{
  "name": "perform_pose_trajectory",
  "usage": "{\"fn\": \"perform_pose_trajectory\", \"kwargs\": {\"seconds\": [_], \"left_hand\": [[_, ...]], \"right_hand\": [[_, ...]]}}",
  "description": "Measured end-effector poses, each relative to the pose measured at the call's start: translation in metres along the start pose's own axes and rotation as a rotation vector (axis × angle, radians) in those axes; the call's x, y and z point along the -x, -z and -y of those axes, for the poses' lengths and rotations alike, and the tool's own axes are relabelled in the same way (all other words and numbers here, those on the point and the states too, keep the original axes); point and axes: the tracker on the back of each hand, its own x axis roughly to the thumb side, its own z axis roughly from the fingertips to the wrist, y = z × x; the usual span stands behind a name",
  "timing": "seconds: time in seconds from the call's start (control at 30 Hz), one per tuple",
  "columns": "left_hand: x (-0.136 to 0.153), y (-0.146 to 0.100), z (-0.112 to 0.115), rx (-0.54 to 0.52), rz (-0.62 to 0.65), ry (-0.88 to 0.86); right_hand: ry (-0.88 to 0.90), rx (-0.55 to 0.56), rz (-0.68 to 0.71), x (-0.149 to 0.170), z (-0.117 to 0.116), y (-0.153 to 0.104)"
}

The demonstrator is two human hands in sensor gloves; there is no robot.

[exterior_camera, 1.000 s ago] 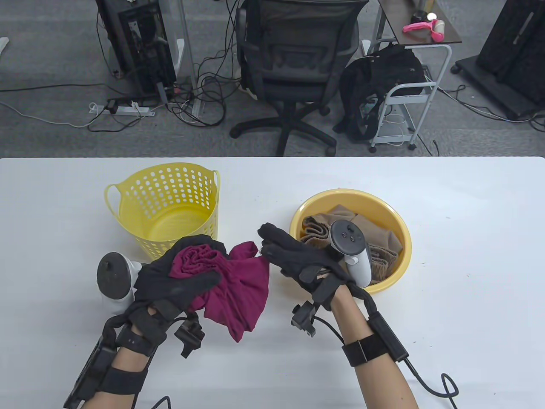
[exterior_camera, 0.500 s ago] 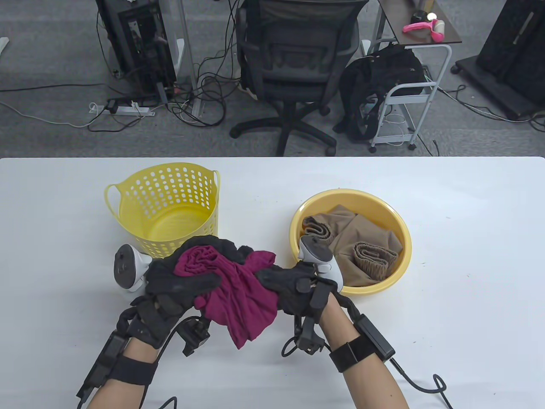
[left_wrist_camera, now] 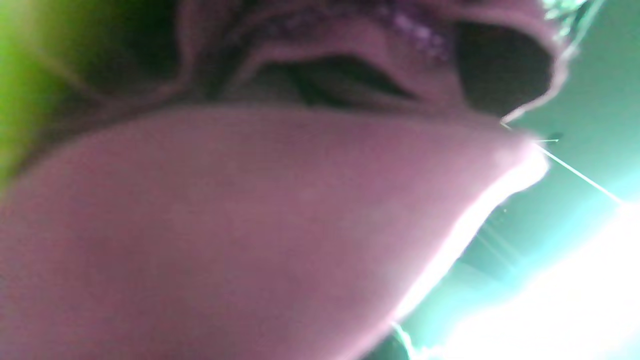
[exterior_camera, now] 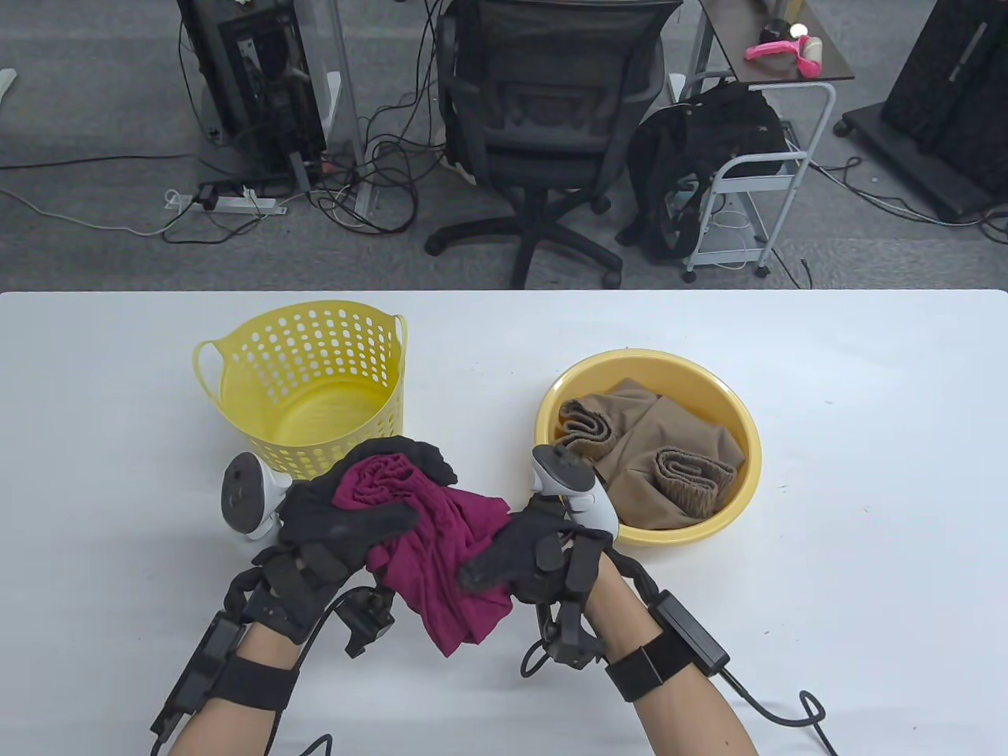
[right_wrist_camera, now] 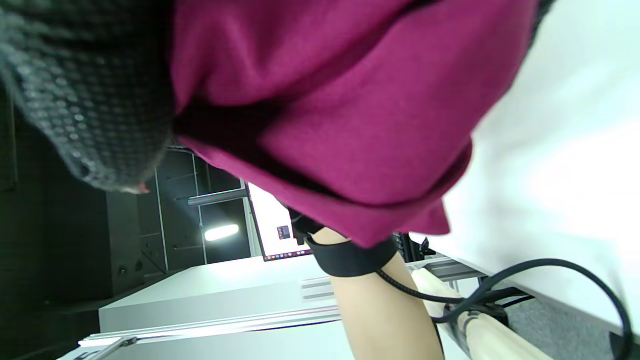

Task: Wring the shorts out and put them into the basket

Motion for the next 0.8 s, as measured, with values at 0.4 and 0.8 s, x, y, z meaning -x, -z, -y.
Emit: {"fn": "perform_pose_trajectory", "kwargs": {"seconds": [0.4, 0.8], "left_hand": [[0.003, -0.002, 0.002, -0.021, -0.033, 0.053], [0.004, -0.005, 0.000, -0.092, -0.107, 0.197]], "right_hand": [[-0.195, 0.141, -0.021, -0.011, -0.001, -0.006], [-0.429, 0.327, 0.034, -0.024, -0.005, -0.010]]}}
